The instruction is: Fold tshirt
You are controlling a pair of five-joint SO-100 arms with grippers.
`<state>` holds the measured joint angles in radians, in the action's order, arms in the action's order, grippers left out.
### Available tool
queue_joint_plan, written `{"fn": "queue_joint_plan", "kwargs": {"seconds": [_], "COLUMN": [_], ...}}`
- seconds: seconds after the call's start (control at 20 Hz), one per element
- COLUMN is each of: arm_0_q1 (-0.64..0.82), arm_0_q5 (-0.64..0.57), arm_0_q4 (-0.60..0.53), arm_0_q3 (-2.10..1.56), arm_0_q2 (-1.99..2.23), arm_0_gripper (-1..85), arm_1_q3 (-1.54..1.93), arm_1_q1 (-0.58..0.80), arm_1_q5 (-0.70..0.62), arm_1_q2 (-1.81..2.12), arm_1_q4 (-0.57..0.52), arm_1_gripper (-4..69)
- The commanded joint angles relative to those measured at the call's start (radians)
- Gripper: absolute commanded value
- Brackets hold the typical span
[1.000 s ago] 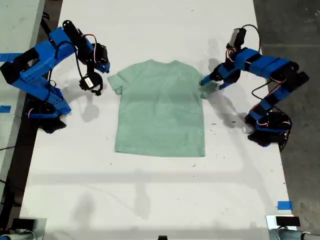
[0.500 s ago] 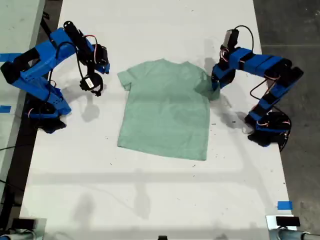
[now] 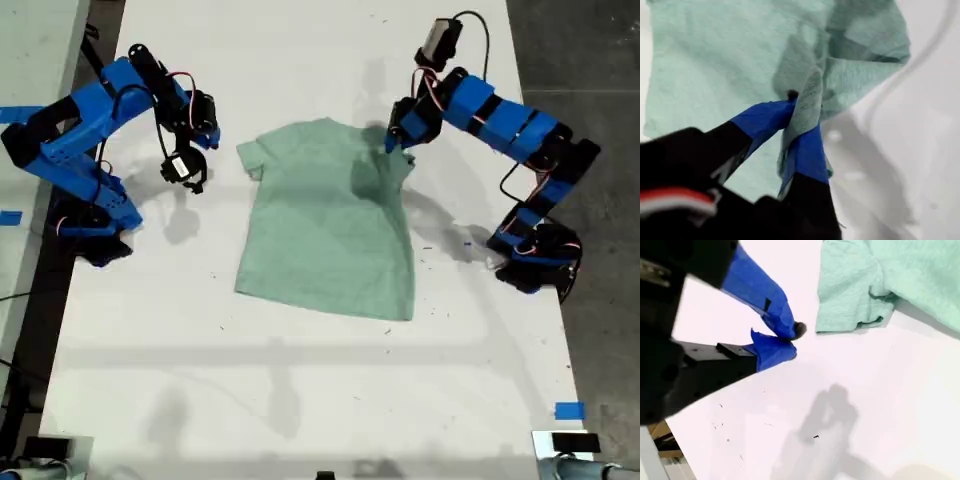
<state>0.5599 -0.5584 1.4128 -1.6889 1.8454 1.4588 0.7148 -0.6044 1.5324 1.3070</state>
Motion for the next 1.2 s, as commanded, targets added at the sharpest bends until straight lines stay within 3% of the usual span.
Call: {"fn": "queue_joint_plan", "kwargs": {"seconds": [0.0, 0.15, 0.2, 0.25, 0.3, 0.45, 0.9, 0.95, 1.05, 1.15], "arm_0_q1": [-0.028, -0.034, -0.037, -0.038, -0.040, -0.040, -0.052, -0.052, -0.052, -0.051], "arm_0_q5": [0.020, 0.026, 0.028, 0.029, 0.029, 0.032, 0.038, 0.038, 0.032, -0.032], "arm_0_q4": [-0.008, 0.002, 0.005, 0.006, 0.009, 0.012, 0.014, 0.014, 0.014, 0.012], "arm_0_q3": [0.005, 0.005, 0.006, 0.008, 0.008, 0.005, 0.017, 0.018, 0.035, 0.101], "arm_0_q2": [0.008, 0.012, 0.014, 0.014, 0.014, 0.015, 0.017, 0.017, 0.012, -0.025], "arm_0_gripper": [0.1, 0.1, 0.1, 0.1, 0.1, 0.1, 4.9, 7.4, 28.1, 33.5], "arm_1_q3": [-0.256, -0.299, -0.308, -0.353, -0.399, -0.403, -0.187, -0.117, 0.006, 0.115], "arm_1_q1": [-0.098, -0.126, -0.124, -0.121, -0.126, -0.160, -0.156, -0.156, -0.164, -0.167], "arm_1_q5": [0.061, 0.087, 0.080, 0.087, 0.092, 0.069, 0.034, 0.043, 0.066, 0.083], "arm_1_q2": [-0.141, -0.321, -0.387, -0.465, -0.517, -0.448, 0.144, 0.201, 0.302, 0.390], "arm_1_q4": [-0.083, -0.213, -0.238, -0.221, -0.187, -0.160, 0.170, 0.170, 0.161, 0.127], "arm_1_gripper": [-1.3, -1.5, 2.3, 23.2, 30.0, 41.4, 42.8, 42.2, 41.9, 41.7]}}
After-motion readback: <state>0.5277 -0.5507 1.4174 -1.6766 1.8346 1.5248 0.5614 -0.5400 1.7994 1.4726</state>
